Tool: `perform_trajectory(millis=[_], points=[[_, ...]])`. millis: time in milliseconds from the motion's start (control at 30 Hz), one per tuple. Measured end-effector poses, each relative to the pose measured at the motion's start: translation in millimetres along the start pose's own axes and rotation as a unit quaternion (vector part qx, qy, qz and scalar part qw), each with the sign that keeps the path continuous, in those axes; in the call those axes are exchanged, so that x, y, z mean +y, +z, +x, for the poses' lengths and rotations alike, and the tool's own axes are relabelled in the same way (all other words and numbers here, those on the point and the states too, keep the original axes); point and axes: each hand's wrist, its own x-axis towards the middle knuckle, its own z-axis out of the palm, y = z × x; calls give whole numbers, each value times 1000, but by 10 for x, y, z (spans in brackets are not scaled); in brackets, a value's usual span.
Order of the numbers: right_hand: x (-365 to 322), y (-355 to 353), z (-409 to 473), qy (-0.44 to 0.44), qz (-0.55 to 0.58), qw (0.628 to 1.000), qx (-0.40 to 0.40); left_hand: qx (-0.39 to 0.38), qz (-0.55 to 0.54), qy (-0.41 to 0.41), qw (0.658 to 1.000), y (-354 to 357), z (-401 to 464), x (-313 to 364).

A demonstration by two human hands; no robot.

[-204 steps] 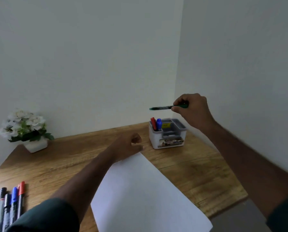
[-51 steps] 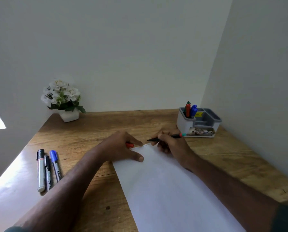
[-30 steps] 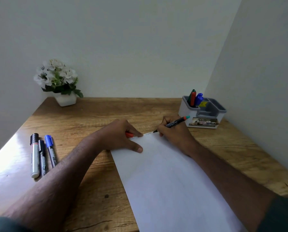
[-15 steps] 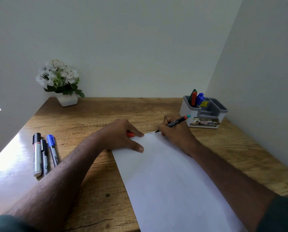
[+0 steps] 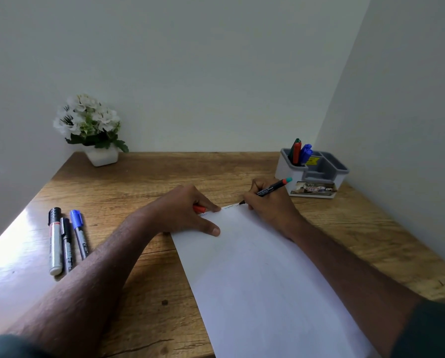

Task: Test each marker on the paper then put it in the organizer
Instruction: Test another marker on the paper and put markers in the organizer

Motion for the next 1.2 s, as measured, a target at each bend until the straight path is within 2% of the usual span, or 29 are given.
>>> perform_trajectory(millis=[1200], points=[[57, -2, 58, 11, 10, 1000, 16, 3, 5, 10, 1000, -8, -12, 12]])
